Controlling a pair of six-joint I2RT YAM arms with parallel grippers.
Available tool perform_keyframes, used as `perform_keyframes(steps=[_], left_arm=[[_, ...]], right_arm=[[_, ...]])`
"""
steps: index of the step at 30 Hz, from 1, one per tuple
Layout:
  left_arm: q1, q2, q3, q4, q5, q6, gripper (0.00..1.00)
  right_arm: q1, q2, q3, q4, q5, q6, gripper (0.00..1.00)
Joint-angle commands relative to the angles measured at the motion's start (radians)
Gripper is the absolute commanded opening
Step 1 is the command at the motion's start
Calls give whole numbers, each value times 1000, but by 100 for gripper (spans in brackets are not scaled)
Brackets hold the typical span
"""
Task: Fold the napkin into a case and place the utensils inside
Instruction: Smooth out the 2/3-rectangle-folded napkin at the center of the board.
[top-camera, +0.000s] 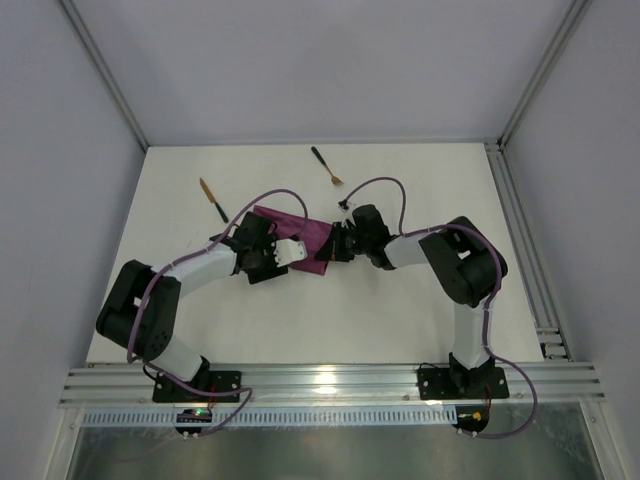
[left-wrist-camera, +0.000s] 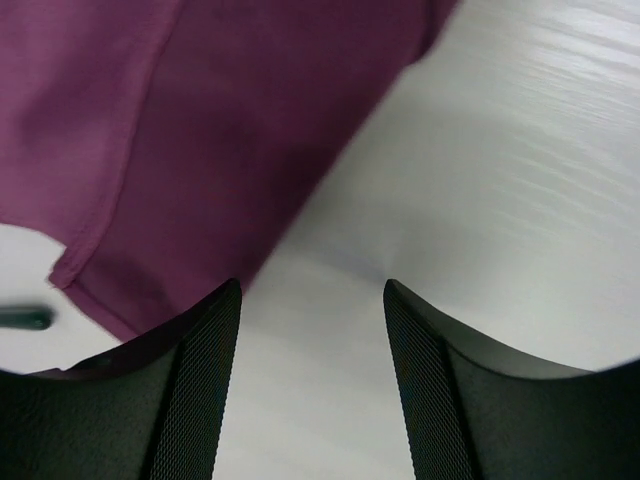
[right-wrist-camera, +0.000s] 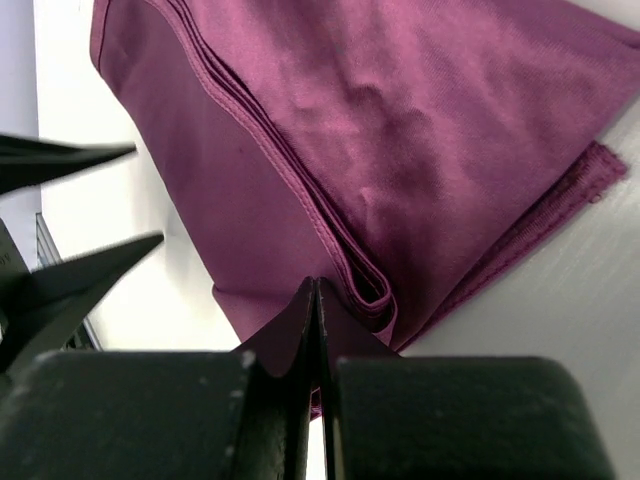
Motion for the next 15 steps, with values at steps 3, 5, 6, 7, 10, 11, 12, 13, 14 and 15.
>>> perform_keyframes(steps=[3,5,6,7,10,11,12,13,14,15], left_arm=[[9,37,20,184,-124,96,62],[8,25,17,166,-111,96,61],[6,20,14,140,-104,98,60],[6,5,12,124,-67,101,58],[6,-21,2,100,-50,115,58],[6,-24,-5,113,-59,121,59],[6,-15,-9,148,-71,138,60],[6,-3,-6,161,-90,147,60],[6,37,1,170,-123,155,60],[6,58,24,173,-136,158,60]], right_arm=[[-2,-18,-1,-34,13,-11,4],[-2,-20,-1,-36,15,-14,4],[-2,-20,0,-36,13,-17,4],[-2,-18,3,-39,13,-20,4],[-2,-14,9,-44,9,-24,4],[0,-12,9,-44,8,-24,4],[-2,-12,9,-45,7,-24,4],[0,-10,9,-45,5,-26,4],[-2,-10,8,-45,5,-26,4],[0,-10,8,-45,5,-26,4]])
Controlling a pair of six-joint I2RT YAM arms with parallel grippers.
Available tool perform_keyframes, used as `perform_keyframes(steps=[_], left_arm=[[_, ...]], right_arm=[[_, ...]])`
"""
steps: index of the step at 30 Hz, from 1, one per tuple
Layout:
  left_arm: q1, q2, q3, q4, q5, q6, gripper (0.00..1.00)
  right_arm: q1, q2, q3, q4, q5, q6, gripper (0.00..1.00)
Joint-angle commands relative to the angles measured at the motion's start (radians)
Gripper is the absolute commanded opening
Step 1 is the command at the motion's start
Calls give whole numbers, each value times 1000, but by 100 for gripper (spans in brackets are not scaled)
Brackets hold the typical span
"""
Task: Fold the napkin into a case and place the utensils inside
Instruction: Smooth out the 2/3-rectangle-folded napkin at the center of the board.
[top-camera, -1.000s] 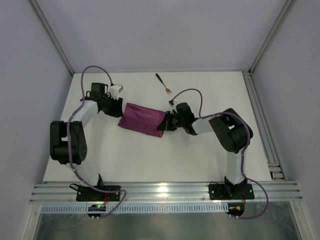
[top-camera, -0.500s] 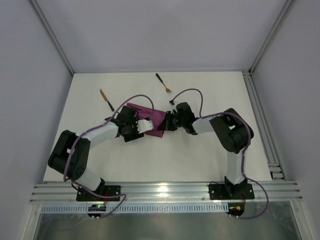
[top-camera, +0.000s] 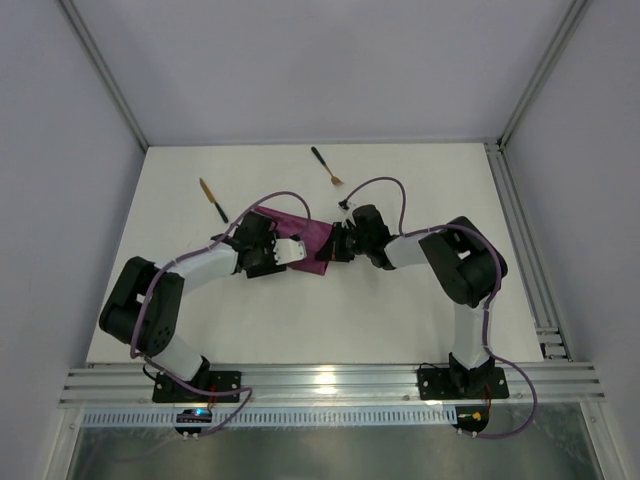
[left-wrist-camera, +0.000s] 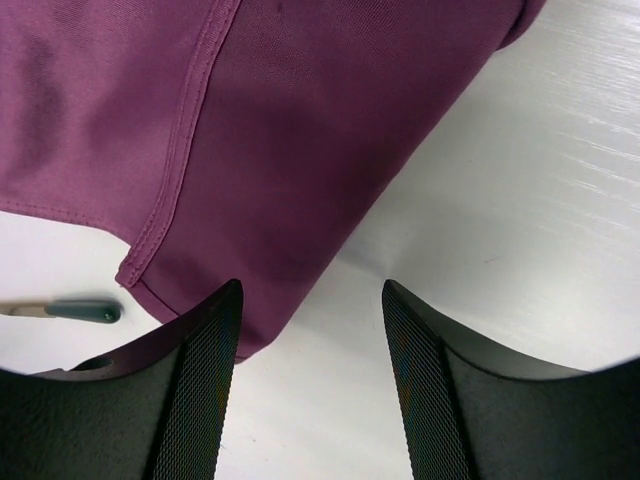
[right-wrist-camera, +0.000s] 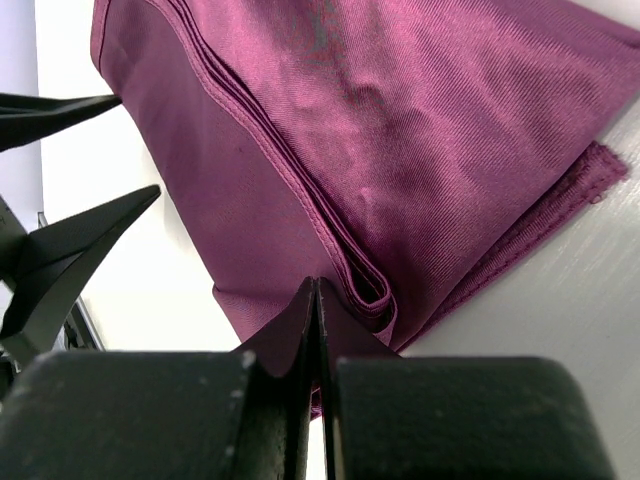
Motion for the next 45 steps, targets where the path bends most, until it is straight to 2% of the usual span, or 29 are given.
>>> perform_keyframes(steps=[1,9,12,13,16,18,20,25,33,38,39,40,42,44,45], left_arm=[[0,62,37,54,-59,43,60],[0,146,54,69,-64,55,57],[0,151,53,40,-34,64,43],[0,151,53,28,-21,66,28],[0,147,51,-32,25,68,9],[-3,136,53,-81,42,55,2],[-12,121,56,-153,52,28,0],[-91,75,35,-286,62,-55,0],[-168,31,45,-434,101,-268,0],[-168,45,68,-429,20,-365,21],[-167,45,74,-426,19,-377,32],[-167,47,82,-429,17,-396,37],[-165,41,108,-438,28,-406,48],[-158,4,125,-446,51,-408,53],[-136,-14,143,-458,96,-408,60]], right_arm=[[-2,-12,6,-42,10,-25,4],[0,-17,13,-40,7,-28,4],[0,-17,10,-43,5,-32,4],[-2,-18,10,-43,5,-32,4],[-2,-23,10,-45,2,-36,4],[-2,-29,12,-55,-4,-42,4],[-2,-35,13,-75,-10,-54,4],[-2,-64,2,-124,-56,-94,4],[1,-164,50,-304,-103,-223,14],[3,-159,52,-341,-111,-233,15],[3,-152,52,-338,-114,-224,15],[4,-142,52,-335,-117,-220,15],[9,-119,44,-316,-126,-209,15],[12,-110,35,-290,-127,-195,15],[13,-107,36,-286,-125,-189,15]])
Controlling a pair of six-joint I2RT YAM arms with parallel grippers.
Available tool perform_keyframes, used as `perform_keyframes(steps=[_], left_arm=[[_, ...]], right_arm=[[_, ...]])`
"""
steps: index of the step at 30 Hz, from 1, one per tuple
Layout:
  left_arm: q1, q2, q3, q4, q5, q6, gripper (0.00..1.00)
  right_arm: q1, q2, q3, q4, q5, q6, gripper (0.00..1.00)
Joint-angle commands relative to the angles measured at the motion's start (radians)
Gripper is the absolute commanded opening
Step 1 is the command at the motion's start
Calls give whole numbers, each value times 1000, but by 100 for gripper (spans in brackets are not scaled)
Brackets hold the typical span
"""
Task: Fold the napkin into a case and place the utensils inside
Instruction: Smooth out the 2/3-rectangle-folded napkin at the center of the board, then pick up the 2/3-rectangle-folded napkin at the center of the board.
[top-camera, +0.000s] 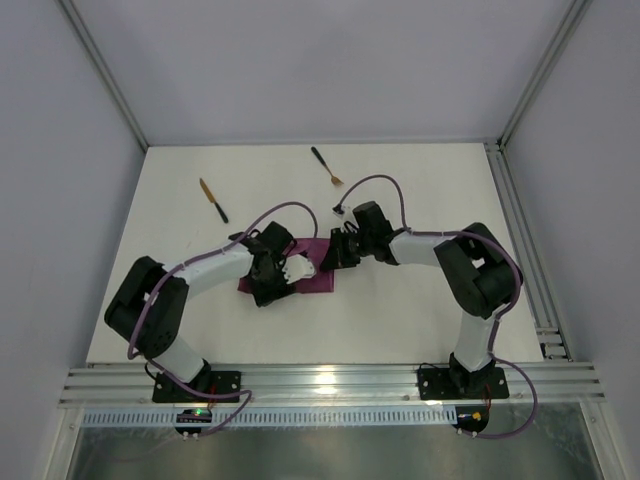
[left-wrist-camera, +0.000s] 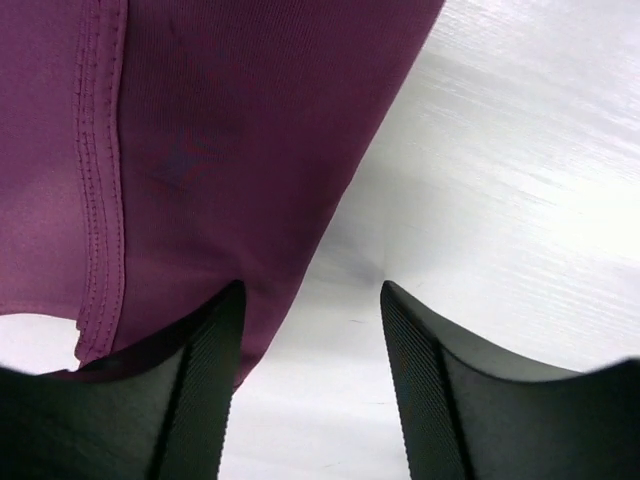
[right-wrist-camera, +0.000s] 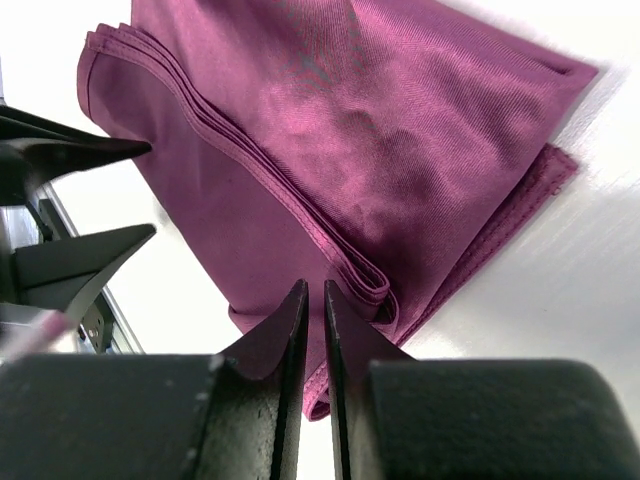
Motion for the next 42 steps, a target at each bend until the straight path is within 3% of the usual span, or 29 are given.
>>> perform_keyframes(steps=[1,3,6,12,17,23,25,26,27,36,42], left_arm=[[40,-82,67,-56,91,-44,61],[87,-114,108,-86,146,-46,64],[268,-148,147,-109,240,-53,65],[436,-38,152,-114,251,-104,61],[446,47,147,-77,295,-130,56],[446,128,156,-2,234,-174,34],[447,139,164,-8,261,-174,24],[447,138,164,-8,268,-174,9],[447,131,162,-1,272,-176,2],[447,-31,104,98,268,-174,0],[447,-22,110,95,271,-164,0]], right_arm=[[10,10,8,33,-15,14,15],[10,15,14,29,-4,13,15],[10,21,19,9,37,6,14],[9,38,13,18,37,17,13],[10,43,16,7,46,8,11],[10,38,11,4,52,2,11],[7,37,11,6,51,-1,11],[7,38,11,4,51,-3,11],[7,38,11,4,51,-4,11],[6,29,5,-3,77,-7,10],[9,-11,52,-65,80,-61,15]])
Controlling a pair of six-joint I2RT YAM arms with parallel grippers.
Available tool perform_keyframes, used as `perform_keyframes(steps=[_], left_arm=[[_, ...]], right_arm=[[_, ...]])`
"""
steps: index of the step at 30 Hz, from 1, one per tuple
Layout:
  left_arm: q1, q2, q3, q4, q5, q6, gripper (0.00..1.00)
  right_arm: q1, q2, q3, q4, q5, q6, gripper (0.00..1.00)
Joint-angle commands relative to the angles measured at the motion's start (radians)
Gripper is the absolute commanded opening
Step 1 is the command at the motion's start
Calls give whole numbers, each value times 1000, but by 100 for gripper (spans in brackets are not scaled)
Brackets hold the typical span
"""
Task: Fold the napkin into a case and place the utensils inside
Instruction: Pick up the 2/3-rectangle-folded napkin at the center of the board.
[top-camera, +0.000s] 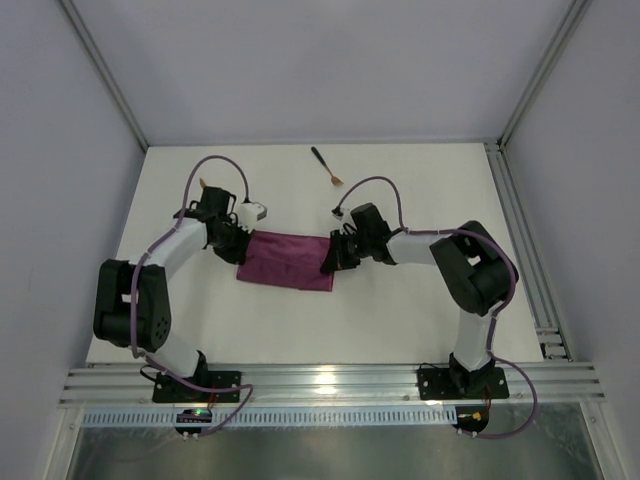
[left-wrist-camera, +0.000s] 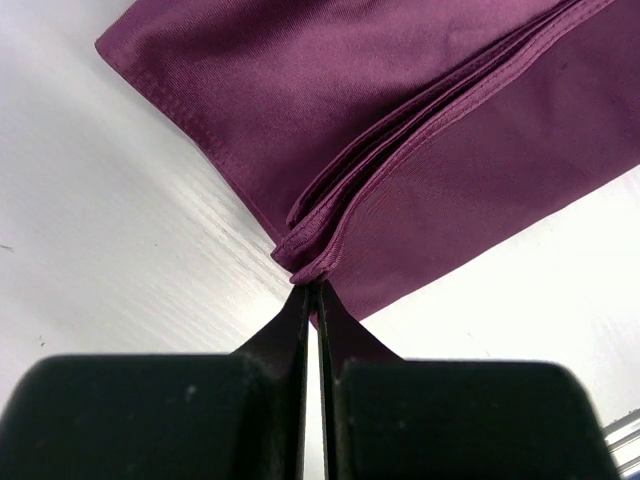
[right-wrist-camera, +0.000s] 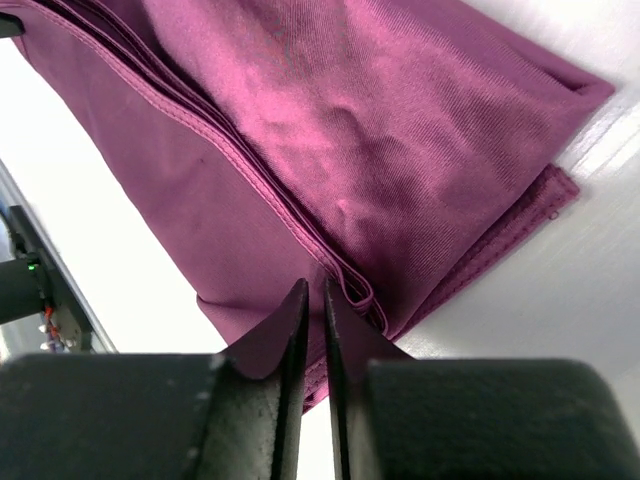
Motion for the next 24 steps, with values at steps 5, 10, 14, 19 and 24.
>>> perform_keyframes(steps=[5,10,14,19,24], left_arm=[[1,49,15,40,24,0,0],[1,64,33,55,30,-17,0],[1,75,35,65,29,-26,0],[1,109,45,83,-2,-45,0],[0,162,55,86,-19,-52,0]], right_arm=[[9,-94,162,-145,45,-95,20],[36,-33,285,-157,36,-80,20],[43,67,331,-119,43,-5,19],[43,164,357,-106,72,50,16],[44,175,330,-111,88,64,16]])
